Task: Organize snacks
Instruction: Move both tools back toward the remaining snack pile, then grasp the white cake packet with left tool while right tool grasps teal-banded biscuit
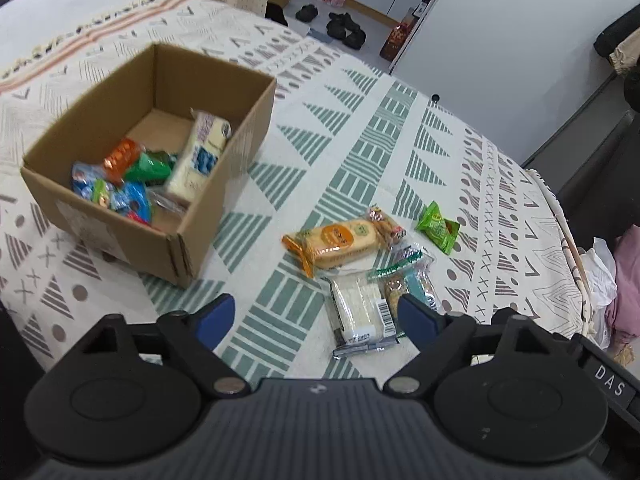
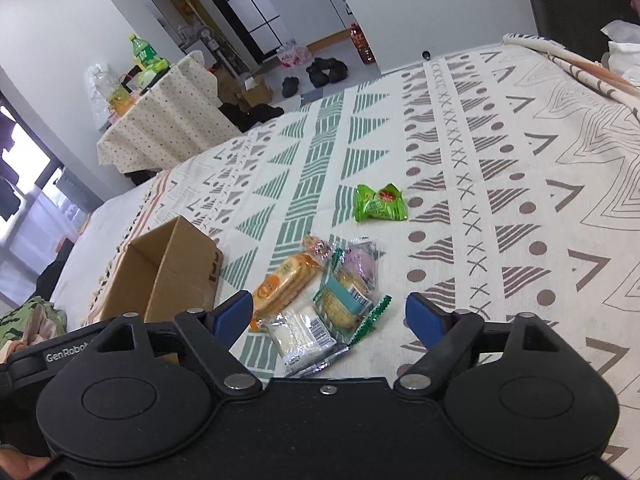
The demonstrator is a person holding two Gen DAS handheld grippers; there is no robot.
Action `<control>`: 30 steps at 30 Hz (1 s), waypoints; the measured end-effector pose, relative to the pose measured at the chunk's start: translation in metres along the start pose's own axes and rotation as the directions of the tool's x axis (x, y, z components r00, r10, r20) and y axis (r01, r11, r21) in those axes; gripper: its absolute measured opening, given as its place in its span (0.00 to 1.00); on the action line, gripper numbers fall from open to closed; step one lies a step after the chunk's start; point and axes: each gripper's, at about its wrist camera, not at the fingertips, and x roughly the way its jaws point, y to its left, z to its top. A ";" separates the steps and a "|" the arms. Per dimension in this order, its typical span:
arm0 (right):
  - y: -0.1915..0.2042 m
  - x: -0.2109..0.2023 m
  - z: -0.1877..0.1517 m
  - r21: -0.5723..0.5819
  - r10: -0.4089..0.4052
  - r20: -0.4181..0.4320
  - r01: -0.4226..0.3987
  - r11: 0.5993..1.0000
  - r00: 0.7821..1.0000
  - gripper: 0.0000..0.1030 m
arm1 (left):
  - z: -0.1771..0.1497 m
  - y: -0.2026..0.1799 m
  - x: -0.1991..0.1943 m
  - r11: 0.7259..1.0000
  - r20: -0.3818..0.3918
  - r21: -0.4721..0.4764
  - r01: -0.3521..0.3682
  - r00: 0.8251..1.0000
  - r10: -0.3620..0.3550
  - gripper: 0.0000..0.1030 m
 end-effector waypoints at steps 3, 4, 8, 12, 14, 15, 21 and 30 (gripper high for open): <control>-0.003 0.006 0.001 0.007 -0.013 -0.015 0.013 1.000 1.000 0.68 | -0.002 0.001 0.013 1.000 -0.031 -0.018 0.016 0.999 -0.017 0.77; -0.004 0.009 0.002 0.010 -0.017 -0.020 0.018 1.000 1.000 0.67 | -0.003 0.001 0.018 0.999 -0.042 -0.024 0.023 0.999 -0.024 0.75; -0.008 0.020 0.004 0.009 -0.038 -0.046 0.038 0.999 0.998 0.59 | -0.004 -0.002 0.035 0.999 -0.074 -0.040 0.036 0.996 -0.039 0.68; -0.007 0.034 0.005 -0.005 -0.041 -0.079 0.041 0.999 0.996 0.49 | -0.003 -0.004 0.050 0.997 -0.102 -0.056 0.046 0.993 -0.052 0.60; -0.007 0.041 0.005 -0.015 -0.045 -0.098 0.044 0.999 0.994 0.46 | -0.002 -0.004 0.058 0.997 -0.116 -0.067 0.050 0.992 -0.057 0.58; -0.006 0.045 0.004 -0.018 -0.045 -0.106 0.044 0.999 0.993 0.45 | -0.001 -0.004 0.061 0.996 -0.121 -0.072 0.051 0.991 -0.060 0.57; -0.009 0.061 0.007 -0.011 -0.048 -0.136 0.047 0.999 0.989 0.44 | 0.003 -0.005 0.084 0.993 -0.156 -0.103 0.060 0.985 -0.075 0.52; -0.014 0.085 0.012 0.008 -0.066 -0.166 0.068 0.998 0.984 0.45 | 0.004 -0.011 0.113 0.992 -0.213 -0.116 0.058 0.974 -0.081 0.53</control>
